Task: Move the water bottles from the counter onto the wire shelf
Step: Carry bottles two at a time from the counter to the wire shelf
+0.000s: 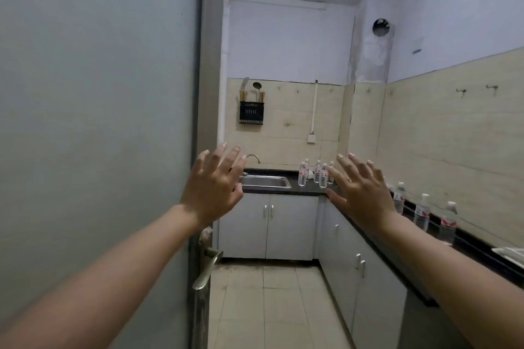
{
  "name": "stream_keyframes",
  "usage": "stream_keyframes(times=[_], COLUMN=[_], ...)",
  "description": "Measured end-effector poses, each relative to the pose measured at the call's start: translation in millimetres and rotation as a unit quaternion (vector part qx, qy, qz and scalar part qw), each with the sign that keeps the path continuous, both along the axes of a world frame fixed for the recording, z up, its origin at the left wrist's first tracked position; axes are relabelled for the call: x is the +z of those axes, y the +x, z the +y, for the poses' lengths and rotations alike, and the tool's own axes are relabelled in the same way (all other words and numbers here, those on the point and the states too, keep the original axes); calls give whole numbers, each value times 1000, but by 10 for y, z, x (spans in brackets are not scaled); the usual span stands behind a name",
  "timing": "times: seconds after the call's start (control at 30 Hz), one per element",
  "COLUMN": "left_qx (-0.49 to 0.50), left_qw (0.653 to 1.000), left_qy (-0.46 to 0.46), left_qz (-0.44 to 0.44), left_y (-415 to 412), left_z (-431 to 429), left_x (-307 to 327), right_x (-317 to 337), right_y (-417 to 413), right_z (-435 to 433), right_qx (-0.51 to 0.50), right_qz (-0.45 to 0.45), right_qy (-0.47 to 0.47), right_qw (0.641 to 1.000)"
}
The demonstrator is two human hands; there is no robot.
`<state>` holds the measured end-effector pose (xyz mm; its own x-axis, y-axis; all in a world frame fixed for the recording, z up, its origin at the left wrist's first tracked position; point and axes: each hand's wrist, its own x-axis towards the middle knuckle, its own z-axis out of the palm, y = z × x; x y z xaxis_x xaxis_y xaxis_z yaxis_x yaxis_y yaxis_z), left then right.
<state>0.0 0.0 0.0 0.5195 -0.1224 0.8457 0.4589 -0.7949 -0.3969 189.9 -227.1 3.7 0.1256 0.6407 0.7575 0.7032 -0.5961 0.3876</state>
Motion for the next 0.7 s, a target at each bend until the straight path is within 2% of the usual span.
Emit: stream_keyframes(times=[0.17,0.37,0.57,0.7], left_qx=[-19,-44,-53,-29], left_qw=[1000,999,997,992], left_qy=[-18,-21,-40,-98], left_qz=[10,24,46,71], left_y=[528,1354,2319,2842], left_z=[117,159,357,548], left_x=[-218,-282,-304,-391], right_x=[-180,-298,-437,-633], right_y=[397,1154,2004,2450], right_z=[1,-8,243,542], right_qx=[-13,-21,-41,-39], right_qz=[-46,-43,28,75], right_qy=[4,26,40,21], right_qw=[999,999,998,996])
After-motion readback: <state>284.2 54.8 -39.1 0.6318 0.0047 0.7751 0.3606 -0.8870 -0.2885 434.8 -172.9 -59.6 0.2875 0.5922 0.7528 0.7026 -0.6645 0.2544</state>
